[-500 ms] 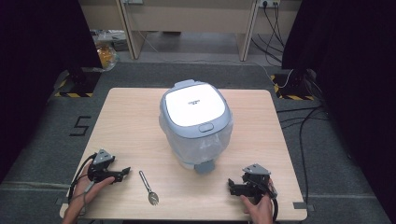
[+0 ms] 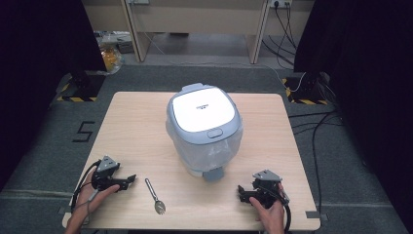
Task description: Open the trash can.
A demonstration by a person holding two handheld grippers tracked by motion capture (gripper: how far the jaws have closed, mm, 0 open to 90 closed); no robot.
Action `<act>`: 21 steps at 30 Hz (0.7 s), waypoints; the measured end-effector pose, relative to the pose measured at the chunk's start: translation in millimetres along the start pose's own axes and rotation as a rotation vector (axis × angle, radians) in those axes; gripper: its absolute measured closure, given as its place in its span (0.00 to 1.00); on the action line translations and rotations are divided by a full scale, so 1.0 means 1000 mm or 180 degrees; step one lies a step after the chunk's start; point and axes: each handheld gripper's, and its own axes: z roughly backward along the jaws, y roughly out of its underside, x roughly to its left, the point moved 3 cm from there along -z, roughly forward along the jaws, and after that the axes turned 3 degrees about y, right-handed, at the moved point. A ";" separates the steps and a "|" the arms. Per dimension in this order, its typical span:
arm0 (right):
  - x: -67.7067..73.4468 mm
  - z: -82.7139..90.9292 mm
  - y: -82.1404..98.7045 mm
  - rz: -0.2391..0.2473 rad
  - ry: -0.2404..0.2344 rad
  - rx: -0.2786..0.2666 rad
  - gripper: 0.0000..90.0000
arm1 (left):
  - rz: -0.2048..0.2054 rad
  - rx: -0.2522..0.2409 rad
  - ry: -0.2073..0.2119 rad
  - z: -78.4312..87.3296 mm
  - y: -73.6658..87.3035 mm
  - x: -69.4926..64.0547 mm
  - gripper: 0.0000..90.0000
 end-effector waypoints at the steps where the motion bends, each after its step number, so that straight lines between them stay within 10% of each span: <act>1: 0.001 0.001 0.000 -0.0027 0.0004 -0.0021 0.06 | 0.0004 0.0000 0.0000 0.000 0.000 0.000 0.16; 4: 0.002 0.005 -0.001 -0.0042 -0.0074 -0.0095 0.20 | 0.0004 0.0000 -0.0001 0.000 0.000 0.000 0.16; 21: 0.037 0.023 -0.024 0.0327 -0.0466 -0.0671 0.30 | 0.0004 -0.0001 -0.0001 0.000 0.000 0.000 0.16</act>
